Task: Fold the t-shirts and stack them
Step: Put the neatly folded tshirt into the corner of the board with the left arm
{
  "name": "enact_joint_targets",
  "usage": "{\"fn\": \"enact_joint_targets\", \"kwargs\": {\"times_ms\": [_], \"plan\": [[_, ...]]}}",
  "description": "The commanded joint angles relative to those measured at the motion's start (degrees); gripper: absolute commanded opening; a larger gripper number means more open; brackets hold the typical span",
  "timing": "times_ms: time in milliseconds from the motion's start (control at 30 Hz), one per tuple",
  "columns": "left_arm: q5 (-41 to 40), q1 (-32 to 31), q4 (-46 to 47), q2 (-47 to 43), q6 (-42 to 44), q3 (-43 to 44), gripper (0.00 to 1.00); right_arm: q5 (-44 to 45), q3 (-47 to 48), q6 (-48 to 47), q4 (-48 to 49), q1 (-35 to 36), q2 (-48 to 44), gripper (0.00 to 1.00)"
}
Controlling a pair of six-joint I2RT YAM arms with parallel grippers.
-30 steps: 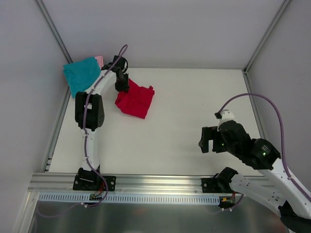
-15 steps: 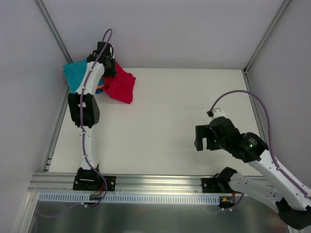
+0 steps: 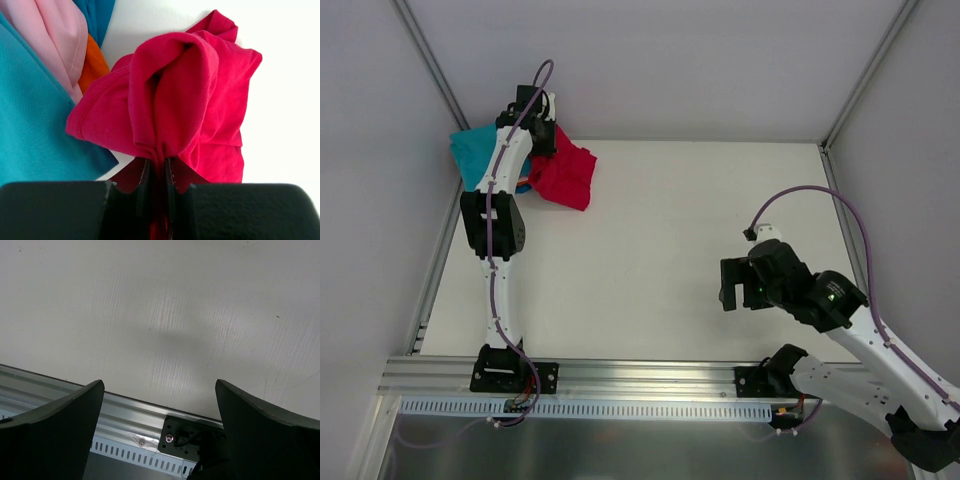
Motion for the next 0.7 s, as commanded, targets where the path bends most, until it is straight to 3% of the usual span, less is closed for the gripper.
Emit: {"fn": "enact_joint_targets", "kwargs": {"times_ms": [0, 233, 667], "plan": [[2.7, 0.7, 2.9, -1.5, 3.1, 3.5, 0.00, -0.7, 0.1, 0.5, -1.2, -0.4, 0.7, 0.99], [1.1, 0.9, 10.2, -6.9, 4.8, -2.9, 0.00, -1.6, -1.0, 0.5, -0.2, -0.7, 3.3, 0.99], [1.6, 5.2, 14.2, -11.8, 5.5, -1.5, 0.00, -2.0, -2.1, 0.5, -1.4, -1.4, 4.3, 1.00]]}}
